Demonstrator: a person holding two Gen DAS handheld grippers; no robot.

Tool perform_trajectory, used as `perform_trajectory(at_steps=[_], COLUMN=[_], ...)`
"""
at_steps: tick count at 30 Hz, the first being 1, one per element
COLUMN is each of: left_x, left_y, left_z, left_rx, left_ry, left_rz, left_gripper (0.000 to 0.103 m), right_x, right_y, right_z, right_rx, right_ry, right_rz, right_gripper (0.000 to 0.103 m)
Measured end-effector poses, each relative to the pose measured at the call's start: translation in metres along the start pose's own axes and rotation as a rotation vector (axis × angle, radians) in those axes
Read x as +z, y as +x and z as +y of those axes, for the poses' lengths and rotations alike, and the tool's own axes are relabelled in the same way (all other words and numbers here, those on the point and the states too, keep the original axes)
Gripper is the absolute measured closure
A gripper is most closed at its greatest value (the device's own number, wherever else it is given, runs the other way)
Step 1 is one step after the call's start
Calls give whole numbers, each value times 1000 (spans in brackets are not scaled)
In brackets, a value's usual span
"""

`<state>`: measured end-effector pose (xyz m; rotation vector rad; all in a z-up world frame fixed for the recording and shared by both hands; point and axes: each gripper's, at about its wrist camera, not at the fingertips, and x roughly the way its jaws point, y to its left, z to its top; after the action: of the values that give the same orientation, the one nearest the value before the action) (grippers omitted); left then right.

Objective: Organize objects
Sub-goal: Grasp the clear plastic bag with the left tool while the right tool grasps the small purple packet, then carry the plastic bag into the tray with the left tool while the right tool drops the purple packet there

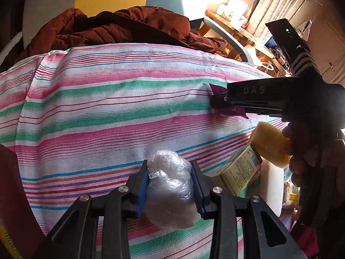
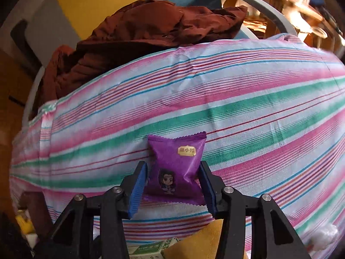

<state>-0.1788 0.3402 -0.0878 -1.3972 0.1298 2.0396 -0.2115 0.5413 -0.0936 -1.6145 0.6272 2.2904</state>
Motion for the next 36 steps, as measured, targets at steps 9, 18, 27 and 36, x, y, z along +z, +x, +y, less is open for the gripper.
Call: perform_trajectory(at_steps=[9,18,27,36], left_x=[-4,-32,-84,-145], left_y=[-13,-93,-168,-219], left_z=[-5,-8,35,107], left_rx=[0,1,-1,89], left_ry=[1,15,-90,-201], left_rz=[-10,-126,-213,-276], left_gripper=[68,68,68,68], right_x=[-14,-63,-122,-176], right_y=[-32,-103,-131,-131], right_z=[18,40,77,143], right_rx=[15,127,237,331], right_ry=[-111,-178,-230,-358], right_rz=[-130,-257,-271,-213], right_gripper=[61,61,61,60])
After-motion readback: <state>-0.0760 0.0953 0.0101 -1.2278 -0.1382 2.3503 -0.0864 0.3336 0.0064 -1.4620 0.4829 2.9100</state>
